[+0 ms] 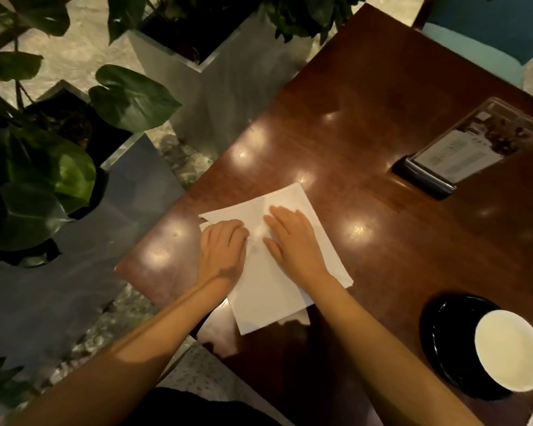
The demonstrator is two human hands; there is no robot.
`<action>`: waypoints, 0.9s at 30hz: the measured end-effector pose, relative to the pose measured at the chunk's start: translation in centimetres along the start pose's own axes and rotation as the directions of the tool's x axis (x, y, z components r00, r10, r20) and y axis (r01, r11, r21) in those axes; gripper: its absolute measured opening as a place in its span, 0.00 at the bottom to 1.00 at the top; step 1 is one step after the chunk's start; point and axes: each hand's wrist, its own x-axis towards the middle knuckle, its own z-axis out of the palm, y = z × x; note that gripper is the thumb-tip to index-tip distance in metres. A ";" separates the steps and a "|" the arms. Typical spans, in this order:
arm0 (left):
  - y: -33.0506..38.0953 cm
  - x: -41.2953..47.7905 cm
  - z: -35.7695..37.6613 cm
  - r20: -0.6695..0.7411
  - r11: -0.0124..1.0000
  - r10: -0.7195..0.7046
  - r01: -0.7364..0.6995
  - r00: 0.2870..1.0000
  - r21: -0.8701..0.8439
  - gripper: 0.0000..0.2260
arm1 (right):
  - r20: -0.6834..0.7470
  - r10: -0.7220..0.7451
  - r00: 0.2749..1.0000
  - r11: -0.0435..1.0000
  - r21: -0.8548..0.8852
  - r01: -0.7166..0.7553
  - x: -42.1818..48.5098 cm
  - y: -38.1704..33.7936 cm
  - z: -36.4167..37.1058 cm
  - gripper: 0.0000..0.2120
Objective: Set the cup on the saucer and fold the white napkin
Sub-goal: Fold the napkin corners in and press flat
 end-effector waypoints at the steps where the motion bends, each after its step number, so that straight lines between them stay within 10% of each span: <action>1: -0.1 -0.2 -0.1 -0.018 0.999 -0.042 0.042 0.999 0.011 0.10 | -0.030 -0.057 0.998 0.998 -0.018 0.057 -0.3 -0.1 0.1 0.17; 8: -2.1 -0.8 -2.5 -0.127 0.908 -0.419 0.411 0.899 -0.083 0.13 | -0.143 -0.023 0.989 0.997 0.066 0.033 -0.9 -0.9 0.5 0.03; 27: -2.4 -0.8 -2.4 -0.085 0.902 -0.424 0.413 0.902 -0.126 0.19 | -0.116 -0.016 0.993 0.997 -0.070 0.008 -0.6 -1.3 -0.2 0.06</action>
